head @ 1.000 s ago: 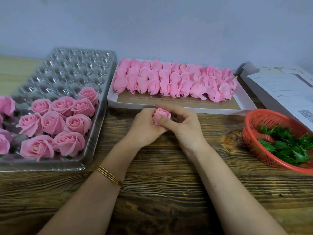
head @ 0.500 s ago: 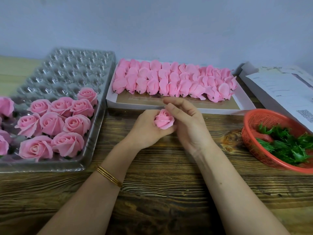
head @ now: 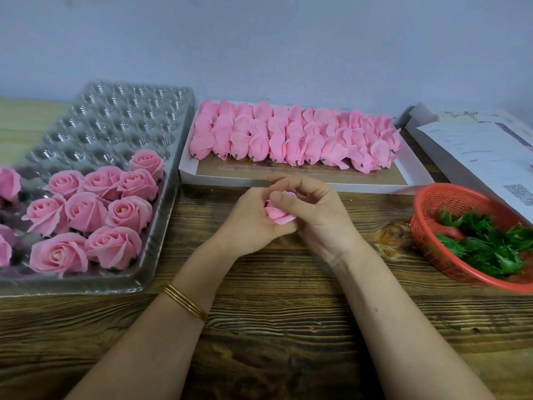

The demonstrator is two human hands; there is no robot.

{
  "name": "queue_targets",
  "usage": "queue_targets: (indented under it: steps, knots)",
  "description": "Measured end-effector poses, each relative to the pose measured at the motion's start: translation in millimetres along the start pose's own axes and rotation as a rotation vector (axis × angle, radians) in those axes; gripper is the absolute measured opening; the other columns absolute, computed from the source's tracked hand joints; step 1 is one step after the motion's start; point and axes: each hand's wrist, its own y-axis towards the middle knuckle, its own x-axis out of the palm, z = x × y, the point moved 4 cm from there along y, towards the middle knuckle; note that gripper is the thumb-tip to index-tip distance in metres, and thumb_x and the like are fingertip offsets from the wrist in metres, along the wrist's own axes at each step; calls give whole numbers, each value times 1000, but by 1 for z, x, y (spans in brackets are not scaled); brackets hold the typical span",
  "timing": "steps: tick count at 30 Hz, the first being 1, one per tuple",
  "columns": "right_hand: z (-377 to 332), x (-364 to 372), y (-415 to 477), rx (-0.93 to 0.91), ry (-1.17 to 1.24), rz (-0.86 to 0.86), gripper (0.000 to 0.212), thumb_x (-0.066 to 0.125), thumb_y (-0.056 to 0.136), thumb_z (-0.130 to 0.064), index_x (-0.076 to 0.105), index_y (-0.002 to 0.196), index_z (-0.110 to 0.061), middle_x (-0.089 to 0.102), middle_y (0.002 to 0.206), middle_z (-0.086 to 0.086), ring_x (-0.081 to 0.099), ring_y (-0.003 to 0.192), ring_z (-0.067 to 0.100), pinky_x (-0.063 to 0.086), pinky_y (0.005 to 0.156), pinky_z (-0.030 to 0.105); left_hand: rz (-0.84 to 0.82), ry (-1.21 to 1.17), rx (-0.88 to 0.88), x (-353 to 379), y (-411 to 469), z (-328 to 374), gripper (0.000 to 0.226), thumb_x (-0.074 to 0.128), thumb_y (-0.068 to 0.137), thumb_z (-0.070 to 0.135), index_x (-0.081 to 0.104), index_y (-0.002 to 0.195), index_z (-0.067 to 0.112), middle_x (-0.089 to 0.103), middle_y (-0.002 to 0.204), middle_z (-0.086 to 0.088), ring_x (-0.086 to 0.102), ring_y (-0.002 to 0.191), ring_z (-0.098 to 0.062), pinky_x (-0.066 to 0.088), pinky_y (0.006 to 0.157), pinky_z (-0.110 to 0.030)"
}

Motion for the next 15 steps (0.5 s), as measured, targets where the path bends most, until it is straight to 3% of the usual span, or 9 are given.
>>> queue_targets:
  steps: [6, 10, 15]
  knots:
    - [1, 0, 0, 1, -12, -35, 19, 77, 67, -3, 79, 77, -19, 74, 96, 1, 68, 90, 19, 56, 83, 31, 23, -31, 57, -1, -1, 6, 23, 78, 78, -1, 73, 92, 17, 75, 90, -6, 70, 84, -14, 55, 72, -17]
    - [4, 0, 2, -9, -28, -35, 25, 78, 67, -2, 80, 85, -19, 75, 91, 4, 68, 89, 19, 56, 79, 30, 43, -42, 62, -3, -1, 7, 23, 77, 80, -1, 72, 102, 0, 74, 97, -15, 68, 91, -18, 53, 79, -23]
    - [8, -2, 2, -25, -73, -42, 30, 81, 70, -5, 79, 97, -19, 76, 98, 7, 69, 98, 20, 54, 87, 32, 26, -26, 47, -3, -2, 9, 23, 78, 81, 5, 70, 102, 5, 73, 95, -6, 67, 88, -8, 51, 75, -14]
